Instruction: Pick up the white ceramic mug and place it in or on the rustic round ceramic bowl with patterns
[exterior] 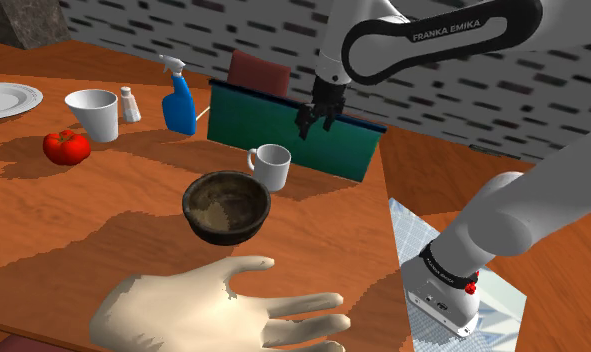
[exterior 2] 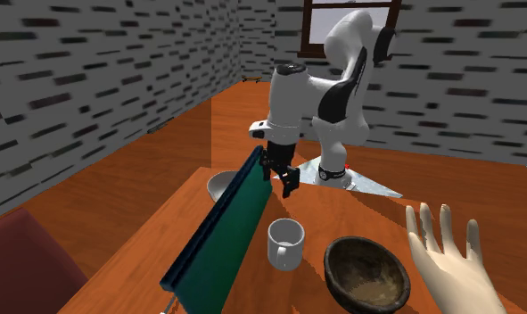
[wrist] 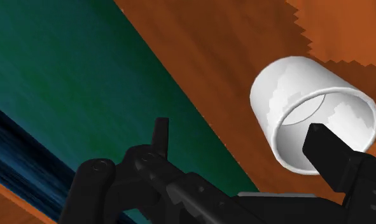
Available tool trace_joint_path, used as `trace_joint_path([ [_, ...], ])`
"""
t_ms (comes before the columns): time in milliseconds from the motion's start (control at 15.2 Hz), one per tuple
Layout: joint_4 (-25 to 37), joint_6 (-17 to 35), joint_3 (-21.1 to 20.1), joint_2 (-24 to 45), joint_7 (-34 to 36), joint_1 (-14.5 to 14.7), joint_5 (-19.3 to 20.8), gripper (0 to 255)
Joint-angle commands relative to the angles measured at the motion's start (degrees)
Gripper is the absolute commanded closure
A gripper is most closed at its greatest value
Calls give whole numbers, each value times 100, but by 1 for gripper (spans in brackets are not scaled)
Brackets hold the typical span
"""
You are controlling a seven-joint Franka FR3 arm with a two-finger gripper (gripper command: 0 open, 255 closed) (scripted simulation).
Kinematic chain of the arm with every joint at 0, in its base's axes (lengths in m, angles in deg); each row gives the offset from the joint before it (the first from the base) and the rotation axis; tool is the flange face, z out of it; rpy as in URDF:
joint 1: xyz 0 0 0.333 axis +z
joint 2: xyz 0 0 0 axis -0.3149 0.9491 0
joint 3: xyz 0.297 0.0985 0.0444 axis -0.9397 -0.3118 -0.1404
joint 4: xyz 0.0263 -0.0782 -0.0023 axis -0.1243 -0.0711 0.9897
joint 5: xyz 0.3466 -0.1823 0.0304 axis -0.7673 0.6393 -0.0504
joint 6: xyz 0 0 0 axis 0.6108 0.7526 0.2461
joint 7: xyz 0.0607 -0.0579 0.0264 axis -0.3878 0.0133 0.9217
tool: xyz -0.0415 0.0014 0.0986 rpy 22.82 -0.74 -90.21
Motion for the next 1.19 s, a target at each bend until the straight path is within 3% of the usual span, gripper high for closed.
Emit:
trace_joint_path([
  [0,103,259,-106,372,179,29,-7,0],
  [330,516,771,-315,1336,611,101,96,0],
  [792,305,1305,-318,1675,712,99,236,0],
  [1122,290,1348,-318,1706,722,99,250,0],
])
